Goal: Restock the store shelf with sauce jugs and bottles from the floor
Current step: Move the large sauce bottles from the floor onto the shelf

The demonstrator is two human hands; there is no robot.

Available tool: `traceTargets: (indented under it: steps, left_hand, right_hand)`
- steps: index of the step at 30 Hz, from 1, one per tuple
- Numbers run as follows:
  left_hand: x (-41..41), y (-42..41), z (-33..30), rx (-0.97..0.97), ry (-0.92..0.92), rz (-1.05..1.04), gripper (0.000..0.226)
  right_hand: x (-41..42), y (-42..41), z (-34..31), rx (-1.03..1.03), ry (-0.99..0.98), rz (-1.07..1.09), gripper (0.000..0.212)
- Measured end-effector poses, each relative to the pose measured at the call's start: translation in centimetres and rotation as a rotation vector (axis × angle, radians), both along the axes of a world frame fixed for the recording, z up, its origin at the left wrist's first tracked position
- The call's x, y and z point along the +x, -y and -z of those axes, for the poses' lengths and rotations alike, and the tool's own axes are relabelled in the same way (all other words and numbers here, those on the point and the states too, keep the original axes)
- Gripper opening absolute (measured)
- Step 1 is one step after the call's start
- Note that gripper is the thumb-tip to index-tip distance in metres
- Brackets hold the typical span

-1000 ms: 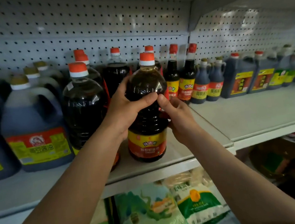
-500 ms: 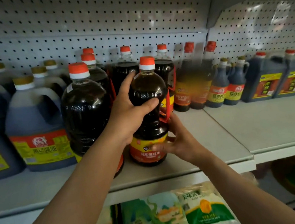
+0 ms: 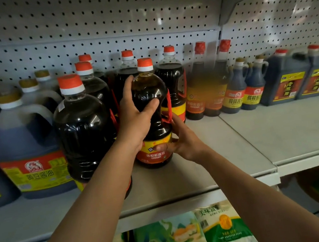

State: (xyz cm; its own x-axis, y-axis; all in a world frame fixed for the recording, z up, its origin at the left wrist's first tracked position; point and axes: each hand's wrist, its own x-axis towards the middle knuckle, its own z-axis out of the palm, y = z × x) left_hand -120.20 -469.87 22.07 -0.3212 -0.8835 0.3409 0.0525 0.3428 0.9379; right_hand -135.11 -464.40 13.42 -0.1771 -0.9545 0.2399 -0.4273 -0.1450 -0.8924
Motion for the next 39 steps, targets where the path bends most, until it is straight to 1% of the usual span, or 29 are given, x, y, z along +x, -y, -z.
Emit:
traceTargets:
  steps: [4,7,9,12,14,19,21,24,28,32,39]
  left_hand:
    - [-0.5,0.2,1.3,-0.057,0.005,-0.054,0.078]
    - [-1.0,-0.8,1.8,-0.102,-0.013,-0.138,0.078]
    - [-1.3,-1.8,2.3,-0.102,-0.003,-0.21,0.079]
    - [-1.3,-4.2,3.6,-0.07,0.081,-0.321,0.084]
    - [-1.3,-6.9,5.0,-0.061,0.118,-0.337,0.084]
    - [-0.4,-15.2,9.2,-0.017,0.213,-0.244,0.074]
    - [0.1,-19.1,11.2,0.029,0.305,-0.185,0.07]
    - [1.1,-25.1,14.4,0.069,0.457,-0.074,0.069]
    - [2.4,-32.1,18.7,0.104,0.66,0.005,0.07]
    - [3.2,-37.4,22.3,0.124,0.815,0.09,0.074]
    - [3.3,-41.9,28.6,0.157,0.929,0.265,0.073]
  right_hand:
    - [0.0,0.3,0.2,0.035,0.006,-0.003,0.101]
    - [0.5,-0.7,0.2,0.082,-0.027,0.048,0.1]
    - [0.7,-2.2,0.3,0.068,-0.062,0.111,0.101]
    - [0.4,-6.5,0.4,0.049,-0.03,0.266,0.108]
    - [0.1,-10.1,0.7,0.082,-0.091,0.333,0.105]
    - [-1.1,-20.4,2.3,0.176,-0.319,0.453,0.084]
    - [-1.4,-24.9,3.5,0.246,-0.398,0.5,0.081]
    - [-1.4,-31.9,5.6,0.404,-0.481,0.53,0.084]
    - [-0.4,-40.1,8.9,0.542,-0.491,0.524,0.085]
    - [1.1,-46.3,12.3,0.639,-0.435,0.543,0.085]
    - [2.8,-52.8,19.8,0.735,-0.379,0.591,0.088]
